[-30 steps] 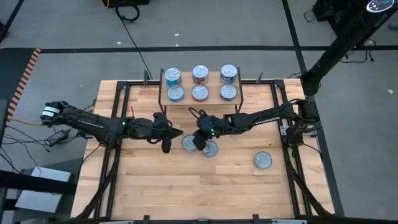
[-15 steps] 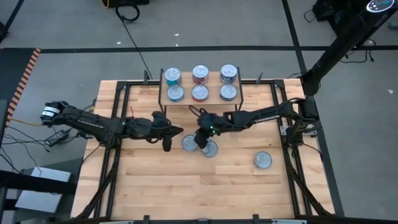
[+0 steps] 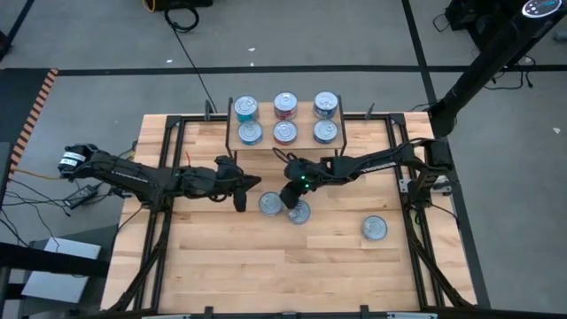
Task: Stack canned seafood by type on shelf
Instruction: Stack the blue tuna can on top of the other blue tuna can on the shelf
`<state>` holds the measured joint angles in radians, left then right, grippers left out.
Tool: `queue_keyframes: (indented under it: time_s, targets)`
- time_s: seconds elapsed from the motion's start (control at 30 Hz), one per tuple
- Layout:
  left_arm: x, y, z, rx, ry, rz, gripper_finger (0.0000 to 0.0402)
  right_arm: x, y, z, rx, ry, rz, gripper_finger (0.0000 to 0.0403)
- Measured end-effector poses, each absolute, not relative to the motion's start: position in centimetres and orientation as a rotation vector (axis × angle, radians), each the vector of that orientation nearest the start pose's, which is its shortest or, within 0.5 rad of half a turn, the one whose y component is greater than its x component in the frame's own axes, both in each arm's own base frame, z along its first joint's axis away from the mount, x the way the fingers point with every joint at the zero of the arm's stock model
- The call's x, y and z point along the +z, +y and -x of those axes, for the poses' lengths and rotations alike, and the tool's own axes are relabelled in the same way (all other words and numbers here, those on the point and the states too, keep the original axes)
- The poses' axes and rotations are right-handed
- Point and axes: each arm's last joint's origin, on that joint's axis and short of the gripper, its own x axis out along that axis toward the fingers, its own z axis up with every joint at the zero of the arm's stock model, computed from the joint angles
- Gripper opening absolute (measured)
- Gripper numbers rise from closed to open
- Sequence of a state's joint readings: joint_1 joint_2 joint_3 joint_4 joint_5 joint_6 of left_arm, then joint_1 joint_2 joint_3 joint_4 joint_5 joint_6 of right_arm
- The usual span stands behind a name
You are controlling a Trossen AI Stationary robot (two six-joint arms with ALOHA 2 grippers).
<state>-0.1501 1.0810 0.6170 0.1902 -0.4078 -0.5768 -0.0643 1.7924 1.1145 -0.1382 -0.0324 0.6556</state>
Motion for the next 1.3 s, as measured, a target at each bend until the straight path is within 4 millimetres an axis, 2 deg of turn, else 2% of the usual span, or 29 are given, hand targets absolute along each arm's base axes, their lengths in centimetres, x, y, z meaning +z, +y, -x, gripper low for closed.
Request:
queue_keyframes:
  time_s: [0.17,0.4,0.63,0.83,1.0,1.3]
  targets:
    - [24.4,-3.0,-22.7,0.315,0.311,0.369,0.0004,17.1,-1.7,-37.8,-0.267,0.798,-0.658,0.0086]
    - [23.3,-4.4,-21.9,0.291,0.440,0.227,0.0002,16.9,1.2,-37.9,-0.173,0.816,-0.445,0.0087]
    - [20.9,-5.4,-21.1,0.223,0.329,0.303,0.0001,16.8,3.8,-37.8,-0.115,0.816,-0.221,0.0088]
    - [18.9,-5.4,-20.0,0.184,0.211,0.382,0.0001,17.1,4.6,-38.0,-0.080,0.773,-0.133,0.0088]
    - [18.1,-5.3,-19.6,0.191,0.230,0.393,0.0001,18.0,4.5,-38.6,-0.068,0.759,-0.110,0.0087]
    - [18.1,-5.3,-19.6,0.191,0.230,0.393,0.0001,22.4,4.1,-40.2,-0.057,0.782,-0.091,0.0085]
